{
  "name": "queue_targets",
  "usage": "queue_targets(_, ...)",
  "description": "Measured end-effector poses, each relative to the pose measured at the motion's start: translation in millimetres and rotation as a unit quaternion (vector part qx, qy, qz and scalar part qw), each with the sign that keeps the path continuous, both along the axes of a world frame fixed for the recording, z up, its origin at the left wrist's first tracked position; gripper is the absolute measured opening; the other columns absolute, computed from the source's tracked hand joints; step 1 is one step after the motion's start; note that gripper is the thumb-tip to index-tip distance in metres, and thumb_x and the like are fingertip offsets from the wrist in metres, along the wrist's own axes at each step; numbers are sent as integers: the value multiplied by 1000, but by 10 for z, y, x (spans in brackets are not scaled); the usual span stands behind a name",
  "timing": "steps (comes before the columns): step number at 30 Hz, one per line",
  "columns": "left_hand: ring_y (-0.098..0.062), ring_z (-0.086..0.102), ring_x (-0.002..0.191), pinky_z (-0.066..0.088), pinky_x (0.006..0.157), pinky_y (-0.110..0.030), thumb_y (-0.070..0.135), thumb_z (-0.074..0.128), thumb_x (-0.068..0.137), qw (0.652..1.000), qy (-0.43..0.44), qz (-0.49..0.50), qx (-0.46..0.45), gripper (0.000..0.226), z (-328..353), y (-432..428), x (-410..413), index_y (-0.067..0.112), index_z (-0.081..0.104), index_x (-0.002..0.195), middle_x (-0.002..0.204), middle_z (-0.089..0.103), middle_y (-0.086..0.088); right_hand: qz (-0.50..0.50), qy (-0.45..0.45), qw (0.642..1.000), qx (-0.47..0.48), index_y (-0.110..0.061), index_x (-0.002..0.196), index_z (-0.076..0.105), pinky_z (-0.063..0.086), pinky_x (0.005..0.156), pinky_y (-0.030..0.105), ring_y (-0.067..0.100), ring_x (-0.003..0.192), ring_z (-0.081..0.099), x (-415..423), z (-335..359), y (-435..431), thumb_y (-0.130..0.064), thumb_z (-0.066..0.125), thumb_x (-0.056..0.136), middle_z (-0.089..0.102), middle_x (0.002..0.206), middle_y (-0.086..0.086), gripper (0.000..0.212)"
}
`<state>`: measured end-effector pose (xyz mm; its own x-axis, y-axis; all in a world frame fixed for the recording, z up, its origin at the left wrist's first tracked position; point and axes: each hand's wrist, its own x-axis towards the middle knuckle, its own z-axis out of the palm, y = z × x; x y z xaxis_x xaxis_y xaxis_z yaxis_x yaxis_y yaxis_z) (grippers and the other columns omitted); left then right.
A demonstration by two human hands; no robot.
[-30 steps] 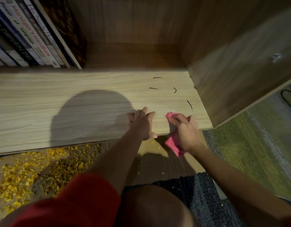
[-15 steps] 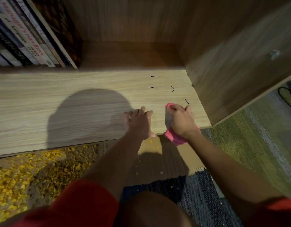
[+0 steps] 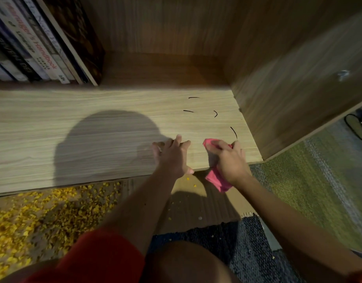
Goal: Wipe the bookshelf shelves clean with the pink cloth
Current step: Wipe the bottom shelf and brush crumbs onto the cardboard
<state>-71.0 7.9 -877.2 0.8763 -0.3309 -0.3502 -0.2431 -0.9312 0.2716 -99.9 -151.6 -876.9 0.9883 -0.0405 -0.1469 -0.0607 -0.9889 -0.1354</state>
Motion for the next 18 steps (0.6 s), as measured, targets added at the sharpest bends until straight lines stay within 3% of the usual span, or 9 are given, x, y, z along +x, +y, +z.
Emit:
queue_targets(4,-24,9,144,8,112,-56,50,65,80,1000,2,-1,9,88,21,3,-9,29,15,149,158,3,-1,-61,-2,998,5,-25,129,50,29,93,38,33,114,30,224,5,19,4,40,84,33,146,-3,54)
queue_targets(8,-23,6,145,6,112,-56,48,66,80,1000,11,3,-3,89,7,15,4,30,14,149,158,1,0,5,7,999,-31,-28,135,42,32,92,35,30,111,32,-108,-32,87,0,46,87,29,147,-4,55)
queue_targets(13,-23,6,145,5,112,-56,50,65,81,1000,7,1,5,88,23,16,-13,30,13,150,159,0,-1,-57,15,998,-25,-25,134,46,29,99,40,33,116,30,285,64,31,-1,38,88,35,142,-1,52)
queue_targets(18,-23,4,145,5,111,-57,50,64,81,1000,10,-7,9,88,23,24,3,31,12,150,159,-1,-1,-28,28,998,-44,-25,134,42,29,96,41,33,112,31,-28,39,74,-3,40,88,33,140,0,52)
